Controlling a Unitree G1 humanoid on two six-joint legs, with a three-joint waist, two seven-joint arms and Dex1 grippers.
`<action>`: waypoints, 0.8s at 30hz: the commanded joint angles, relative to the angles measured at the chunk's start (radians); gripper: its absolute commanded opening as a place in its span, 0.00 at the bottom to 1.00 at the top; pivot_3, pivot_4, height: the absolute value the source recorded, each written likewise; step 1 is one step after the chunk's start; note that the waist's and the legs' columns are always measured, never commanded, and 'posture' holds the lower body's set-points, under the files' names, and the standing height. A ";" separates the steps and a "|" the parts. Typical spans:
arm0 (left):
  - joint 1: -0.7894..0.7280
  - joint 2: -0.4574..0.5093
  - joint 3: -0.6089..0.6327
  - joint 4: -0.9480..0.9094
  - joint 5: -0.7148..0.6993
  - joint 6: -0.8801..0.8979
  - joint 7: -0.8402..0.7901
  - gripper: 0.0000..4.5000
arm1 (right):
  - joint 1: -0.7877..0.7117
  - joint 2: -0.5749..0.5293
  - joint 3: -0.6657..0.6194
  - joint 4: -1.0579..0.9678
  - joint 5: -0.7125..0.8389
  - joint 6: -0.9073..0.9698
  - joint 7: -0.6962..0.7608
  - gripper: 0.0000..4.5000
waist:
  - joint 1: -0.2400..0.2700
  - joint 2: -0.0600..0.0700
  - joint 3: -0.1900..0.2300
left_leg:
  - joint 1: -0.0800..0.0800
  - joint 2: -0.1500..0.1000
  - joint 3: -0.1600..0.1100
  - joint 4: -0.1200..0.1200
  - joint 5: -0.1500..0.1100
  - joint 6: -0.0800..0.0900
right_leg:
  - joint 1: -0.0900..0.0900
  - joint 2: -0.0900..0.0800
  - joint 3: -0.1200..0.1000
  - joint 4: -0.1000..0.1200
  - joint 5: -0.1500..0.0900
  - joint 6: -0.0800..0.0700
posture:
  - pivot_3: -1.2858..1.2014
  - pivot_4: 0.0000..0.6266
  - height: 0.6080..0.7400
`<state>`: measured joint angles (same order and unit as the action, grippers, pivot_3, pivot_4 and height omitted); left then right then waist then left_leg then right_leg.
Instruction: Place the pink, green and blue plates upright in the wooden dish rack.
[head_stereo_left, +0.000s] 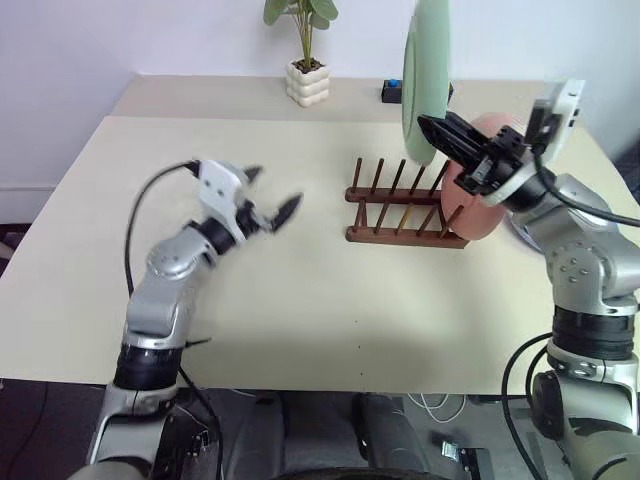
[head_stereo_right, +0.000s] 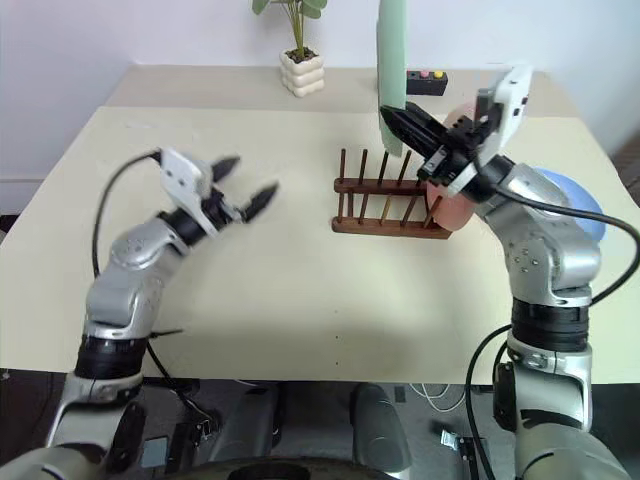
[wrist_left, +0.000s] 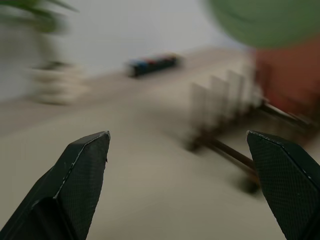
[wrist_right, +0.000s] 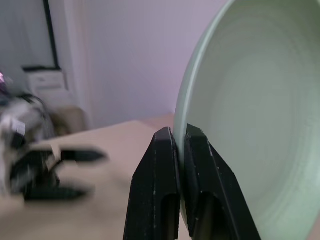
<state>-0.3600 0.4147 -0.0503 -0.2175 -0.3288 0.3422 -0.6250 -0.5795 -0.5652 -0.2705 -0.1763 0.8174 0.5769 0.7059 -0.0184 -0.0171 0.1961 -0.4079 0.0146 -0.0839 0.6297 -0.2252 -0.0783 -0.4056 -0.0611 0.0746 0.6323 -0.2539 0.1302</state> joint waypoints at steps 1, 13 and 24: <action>0.064 0.051 -0.109 -0.071 0.005 -0.014 -0.137 0.99 | 0.026 -0.050 -0.077 -0.049 0.122 0.090 0.019 0.00 | 0.000 0.001 0.000 | 0.000 0.000 0.000 0.000 0.000 0.000 | 0.000 0.000 0.000 0.000 -0.001 -0.001 | 0.52 0.24 0.92; 0.084 0.044 -0.114 -0.078 -0.055 -0.005 -0.208 0.99 | 0.035 -0.096 -0.095 0.016 0.164 0.184 0.024 0.00 | 0.000 0.001 0.000 | 0.000 0.001 0.001 0.001 0.000 0.001 | 0.000 0.001 0.001 0.000 -0.001 -0.001 | 0.52 0.24 0.92; 0.086 0.036 -0.117 -0.076 -0.044 -0.012 -0.195 0.99 | 0.006 -0.090 -0.098 0.099 0.162 0.217 -0.003 0.00 | 0.000 0.001 0.000 | 0.000 0.001 0.001 0.001 0.000 0.001 | 0.000 0.001 0.001 0.000 -0.001 -0.001 | 0.52 0.24 0.92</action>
<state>-0.2680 0.4516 -0.1790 -0.2750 -0.3787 0.3448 -0.8238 -0.5489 -0.6470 -0.3352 -0.0645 0.9650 0.7998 0.7014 -0.0179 -0.0161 0.1961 -0.4080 0.0152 -0.0832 0.6305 -0.2254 -0.0778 -0.4058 -0.0605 0.0752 0.6321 -0.2546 0.1292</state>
